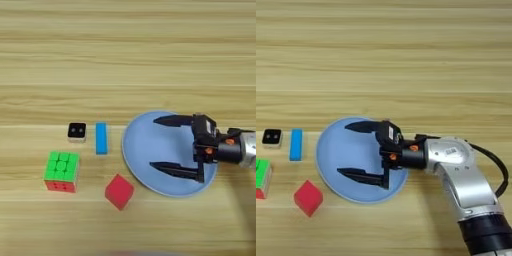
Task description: Move the objects on the table
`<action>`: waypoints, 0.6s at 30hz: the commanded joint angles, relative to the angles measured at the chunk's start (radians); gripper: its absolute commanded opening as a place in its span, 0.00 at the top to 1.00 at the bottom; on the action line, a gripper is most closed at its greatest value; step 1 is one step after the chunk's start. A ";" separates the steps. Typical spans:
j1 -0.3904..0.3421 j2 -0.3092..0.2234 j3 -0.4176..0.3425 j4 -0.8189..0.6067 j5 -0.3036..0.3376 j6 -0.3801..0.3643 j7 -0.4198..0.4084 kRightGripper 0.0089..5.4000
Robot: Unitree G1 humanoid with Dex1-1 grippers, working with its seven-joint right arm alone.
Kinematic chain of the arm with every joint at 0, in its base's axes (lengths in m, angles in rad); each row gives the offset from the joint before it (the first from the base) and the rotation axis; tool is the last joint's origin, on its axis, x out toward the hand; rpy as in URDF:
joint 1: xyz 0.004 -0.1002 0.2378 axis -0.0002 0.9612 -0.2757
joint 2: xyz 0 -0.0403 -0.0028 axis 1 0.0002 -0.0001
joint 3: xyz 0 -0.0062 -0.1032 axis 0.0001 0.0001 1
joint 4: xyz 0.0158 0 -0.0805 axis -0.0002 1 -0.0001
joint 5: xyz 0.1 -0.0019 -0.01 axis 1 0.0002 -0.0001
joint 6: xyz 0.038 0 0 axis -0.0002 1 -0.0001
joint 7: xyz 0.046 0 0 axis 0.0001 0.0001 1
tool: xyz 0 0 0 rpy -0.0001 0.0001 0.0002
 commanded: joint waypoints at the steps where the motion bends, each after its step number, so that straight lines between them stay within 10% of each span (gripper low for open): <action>1: -0.036 -0.017 0.026 -0.081 0.025 -0.003 0.023 0.00; 18: -0.069 0.000 0.221 -0.081 -0.154 -0.142 0.087 0.00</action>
